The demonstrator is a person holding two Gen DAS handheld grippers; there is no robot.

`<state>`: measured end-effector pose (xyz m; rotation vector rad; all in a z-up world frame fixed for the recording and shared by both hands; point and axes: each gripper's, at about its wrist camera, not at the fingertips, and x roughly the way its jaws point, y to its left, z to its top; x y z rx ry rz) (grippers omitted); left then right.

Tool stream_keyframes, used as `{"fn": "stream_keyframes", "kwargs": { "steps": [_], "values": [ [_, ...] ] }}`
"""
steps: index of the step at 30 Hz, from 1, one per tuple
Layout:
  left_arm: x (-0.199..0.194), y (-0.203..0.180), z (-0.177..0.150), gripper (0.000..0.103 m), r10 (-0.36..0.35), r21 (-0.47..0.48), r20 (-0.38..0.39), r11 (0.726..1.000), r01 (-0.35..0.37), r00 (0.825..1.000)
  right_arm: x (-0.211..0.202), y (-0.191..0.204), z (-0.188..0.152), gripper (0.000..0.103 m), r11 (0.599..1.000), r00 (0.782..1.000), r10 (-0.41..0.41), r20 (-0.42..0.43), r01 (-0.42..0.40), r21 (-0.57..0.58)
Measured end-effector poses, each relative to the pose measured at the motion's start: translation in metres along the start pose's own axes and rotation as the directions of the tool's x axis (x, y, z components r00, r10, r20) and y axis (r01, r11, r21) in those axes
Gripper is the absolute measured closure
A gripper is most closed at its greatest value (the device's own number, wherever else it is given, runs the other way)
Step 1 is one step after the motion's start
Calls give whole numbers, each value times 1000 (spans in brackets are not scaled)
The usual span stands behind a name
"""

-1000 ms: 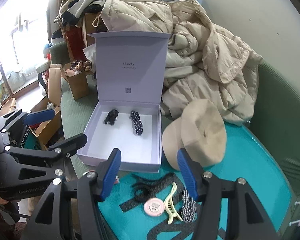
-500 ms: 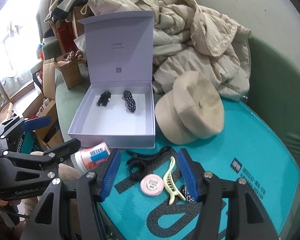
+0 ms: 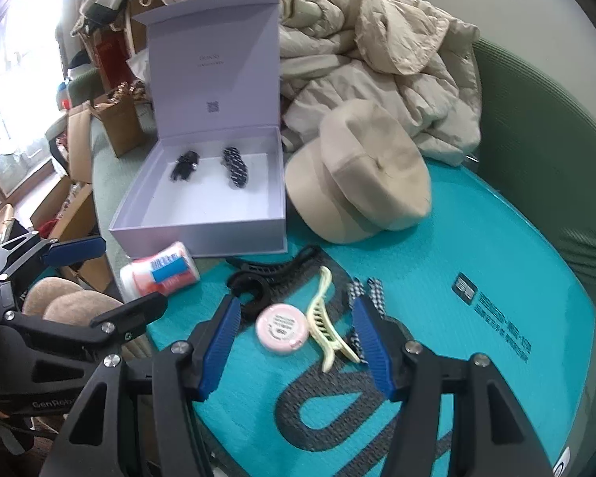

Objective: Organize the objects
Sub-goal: 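Withdraw both tools from the box back over the remaining accessories, then grasp the pink compact with the left tool while the right tool grasps the gingham scrunchie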

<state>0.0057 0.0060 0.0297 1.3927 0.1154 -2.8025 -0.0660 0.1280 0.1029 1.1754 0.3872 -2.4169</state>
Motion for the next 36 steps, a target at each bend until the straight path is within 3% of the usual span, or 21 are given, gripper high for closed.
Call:
{"fn": "stream_keyframes", "kwargs": {
  "steps": [16, 31, 36],
  "values": [
    [43, -34, -3, 20, -90, 70, -69, 993, 95, 994, 30, -44, -36, 43, 996, 998, 4, -55, 1, 90],
    [84, -61, -5, 21, -218, 76, -135, 970, 229, 967, 70, -85, -48, 43, 983, 993, 44, -108, -23, 184],
    [96, -69, -5, 25, -214, 92, -154, 969, 230, 965, 80, -91, -45, 43, 982, 992, 70, -108, -49, 181]
  ]
}}
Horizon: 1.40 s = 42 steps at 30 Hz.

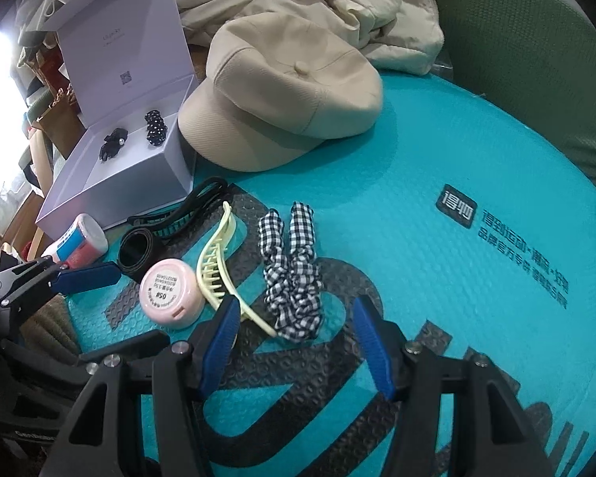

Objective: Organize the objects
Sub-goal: 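Grasp the pink compact with the left tool while the right tool grasps the gingham scrunchie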

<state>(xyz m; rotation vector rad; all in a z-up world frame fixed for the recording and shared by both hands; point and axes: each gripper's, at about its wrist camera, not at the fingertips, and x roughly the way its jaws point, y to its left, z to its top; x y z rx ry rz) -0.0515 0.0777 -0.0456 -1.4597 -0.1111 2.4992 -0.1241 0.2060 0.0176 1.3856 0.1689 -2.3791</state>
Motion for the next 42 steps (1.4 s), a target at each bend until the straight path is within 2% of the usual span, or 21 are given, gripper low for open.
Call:
{"fn": "stream_keyframes", "kwargs": {
  "steps": [3, 6, 8, 14, 16, 19, 21, 23, 32, 37, 42],
  "values": [
    [5, -2, 3, 29, 3, 2, 5, 1000, -3, 1000, 7, -2, 4, 44, 1000, 1000, 18, -12, -18, -7],
    [17, 1, 3, 40, -23, -21, -38, 1000, 23, 999, 15, -4, 7, 47, 999, 999, 37, -28, -37, -9],
    [24, 1, 3, 43, -31, -26, -56, 999, 30, 998, 20, -5, 9, 48, 999, 998, 51, -40, -52, -5],
    [29, -3, 4, 43, -14, -11, -27, 1000, 14, 1000, 29, -7, 14, 55, 996, 995, 87, -54, -87, 5],
    [32, -4, 6, 43, -14, -11, -16, 1000, 14, 1000, 34, -7, 14, 69, 996, 993, 87, -78, -87, 4],
    [35, -6, 9, 43, -14, -4, 0, 1000, 14, 1000, 34, -10, 12, 72, 995, 992, 102, -74, -102, 15],
    [37, -8, 9, 50, -5, 6, 9, 1000, 5, 1000, 32, -12, 9, 72, 994, 992, 104, -76, -103, 20],
    [37, -9, 9, 53, -12, 10, 10, 1000, 12, 1000, 30, -15, 6, 73, 995, 992, 104, -78, -102, 23],
    [35, -23, 2, 53, -51, 71, -12, 996, 52, 999, 14, -27, -19, 73, 996, 994, 74, -82, -69, 61],
    [32, -30, -4, 53, -97, 110, -46, 989, 101, 994, 3, -34, -32, 73, 995, 995, 60, -84, -52, 89],
    [29, -28, -6, 53, -127, 91, -43, 987, 130, 991, -3, -37, -42, 73, 991, 996, 59, -74, -50, 122]
  ]
}}
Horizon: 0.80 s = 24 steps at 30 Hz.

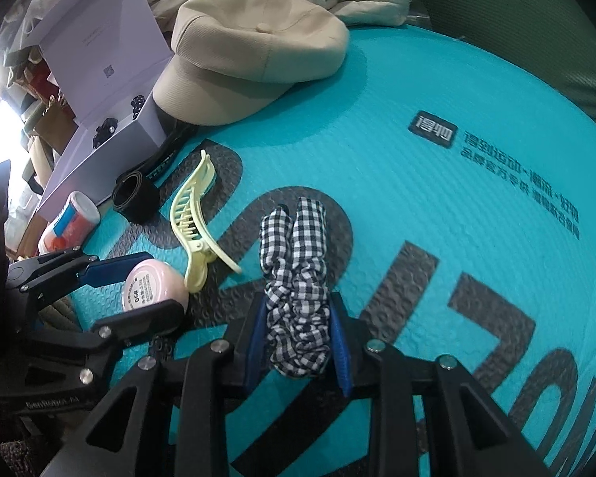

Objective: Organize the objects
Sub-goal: 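Grasp the pink compact with the left tool while the right tool grasps the gingham scrunchie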

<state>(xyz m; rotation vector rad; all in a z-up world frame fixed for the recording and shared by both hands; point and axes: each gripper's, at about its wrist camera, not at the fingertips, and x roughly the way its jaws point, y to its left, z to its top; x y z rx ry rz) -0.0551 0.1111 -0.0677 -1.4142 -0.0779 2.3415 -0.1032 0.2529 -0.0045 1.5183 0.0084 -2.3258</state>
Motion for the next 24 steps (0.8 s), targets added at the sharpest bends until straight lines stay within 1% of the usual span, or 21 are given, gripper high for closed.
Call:
{"fn": "stream_keyframes", "kwargs": {
  "steps": [5, 9, 11, 14, 16, 17, 20, 24],
  "values": [
    [0, 4, -1, 52, -16, -25, 7, 1000, 16, 1000, -1, 2, -4, 72, 1000, 1000, -7, 0, 7, 8],
    [1, -1, -2, 49, 6, 3, 4, 1000, -6, 1000, -2, 4, -2, 72, 1000, 1000, -27, 0, 27, -2],
    [0, -4, -4, 47, 20, 19, 1, 1000, -20, 1000, -3, 6, 0, 70, 999, 999, -39, 5, 39, -12],
    [-2, -6, -6, 47, 38, 35, -1, 999, -38, 999, -4, 9, 1, 60, 999, 999, -46, 18, 47, -24],
    [-3, -5, -7, 47, 53, 35, 0, 998, -53, 999, -5, 11, 3, 59, 998, 999, -46, 26, 47, -30],
    [-4, -5, -7, 45, 61, 33, 4, 998, -61, 998, -5, 11, 3, 58, 998, 999, -46, 28, 47, -31],
    [0, -2, -7, 33, 98, 27, -4, 995, -98, 995, -2, 13, 4, 58, 998, 998, -53, 25, 54, -35],
    [2, -5, -8, 31, 115, 47, -10, 992, -114, 993, -1, 11, 3, 58, 998, 999, -49, 23, 50, -25]
  ]
}}
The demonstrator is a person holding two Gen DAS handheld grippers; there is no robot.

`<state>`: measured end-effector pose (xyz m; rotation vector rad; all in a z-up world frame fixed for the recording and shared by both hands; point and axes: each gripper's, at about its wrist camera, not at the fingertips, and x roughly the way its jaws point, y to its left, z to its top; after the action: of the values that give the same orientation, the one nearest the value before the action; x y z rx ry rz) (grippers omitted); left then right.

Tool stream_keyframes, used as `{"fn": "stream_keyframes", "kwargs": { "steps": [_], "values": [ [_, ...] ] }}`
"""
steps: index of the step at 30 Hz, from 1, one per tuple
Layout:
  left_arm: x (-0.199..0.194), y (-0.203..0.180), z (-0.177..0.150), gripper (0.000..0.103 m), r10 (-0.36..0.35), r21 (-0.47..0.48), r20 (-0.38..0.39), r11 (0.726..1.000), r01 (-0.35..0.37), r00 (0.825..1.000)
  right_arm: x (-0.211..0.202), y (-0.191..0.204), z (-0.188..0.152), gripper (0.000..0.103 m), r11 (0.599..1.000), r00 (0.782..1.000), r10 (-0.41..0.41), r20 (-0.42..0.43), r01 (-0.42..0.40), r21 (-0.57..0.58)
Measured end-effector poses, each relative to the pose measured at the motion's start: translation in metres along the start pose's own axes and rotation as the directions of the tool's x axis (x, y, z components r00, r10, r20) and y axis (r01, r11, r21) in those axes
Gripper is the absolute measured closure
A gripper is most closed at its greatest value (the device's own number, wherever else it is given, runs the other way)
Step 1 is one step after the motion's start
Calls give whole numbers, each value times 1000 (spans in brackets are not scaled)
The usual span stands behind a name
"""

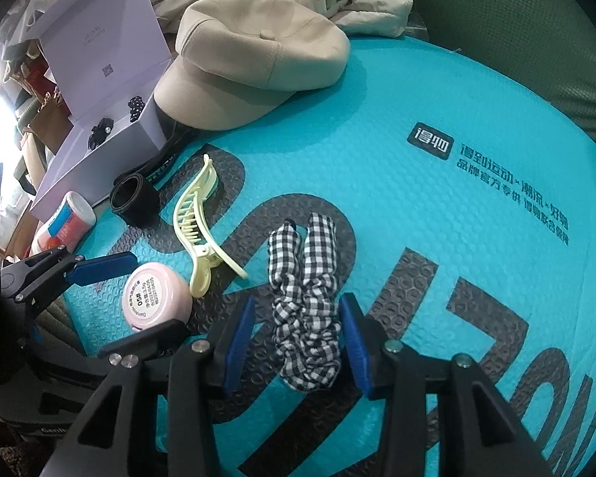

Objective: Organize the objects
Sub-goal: 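Grasp the pink compact with the left tool while the right tool grasps the gingham scrunchie, then lift the pink compact and gingham scrunchie and carry them into the white box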

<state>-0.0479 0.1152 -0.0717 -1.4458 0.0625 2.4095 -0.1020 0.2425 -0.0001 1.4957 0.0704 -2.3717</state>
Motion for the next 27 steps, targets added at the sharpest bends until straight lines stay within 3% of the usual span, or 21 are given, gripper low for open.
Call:
{"fn": "stream_keyframes", "kwargs": {
  "steps": [5, 7, 8, 9, 20, 27],
  "values": [
    [1, -1, 0, 32, 10, 19, -1, 1000, -10, 1000, 3, -1, -3, 59, 1000, 1000, -2, -9, 2, 11],
    [0, 0, 0, 42, 5, 16, 7, 1000, -5, 1000, 2, 0, -4, 73, 1000, 1000, -11, -10, 11, 3],
    [-1, 0, 0, 52, 4, 13, 9, 1000, -4, 1000, 3, 0, -5, 73, 1000, 1000, -12, -12, 12, 2],
    [-2, 0, -1, 53, 2, 12, 11, 1000, -3, 1000, 2, 0, -5, 73, 1000, 1000, -13, -11, 13, 3],
    [-10, 3, 0, 54, -99, -5, 32, 995, 99, 995, -10, 3, -11, 76, 1000, 1000, -20, 2, 19, 19],
    [-17, 0, 2, 54, -105, 16, 51, 994, 104, 993, -24, 6, -10, 76, 1000, 999, -19, 26, 19, 23]
  ]
}}
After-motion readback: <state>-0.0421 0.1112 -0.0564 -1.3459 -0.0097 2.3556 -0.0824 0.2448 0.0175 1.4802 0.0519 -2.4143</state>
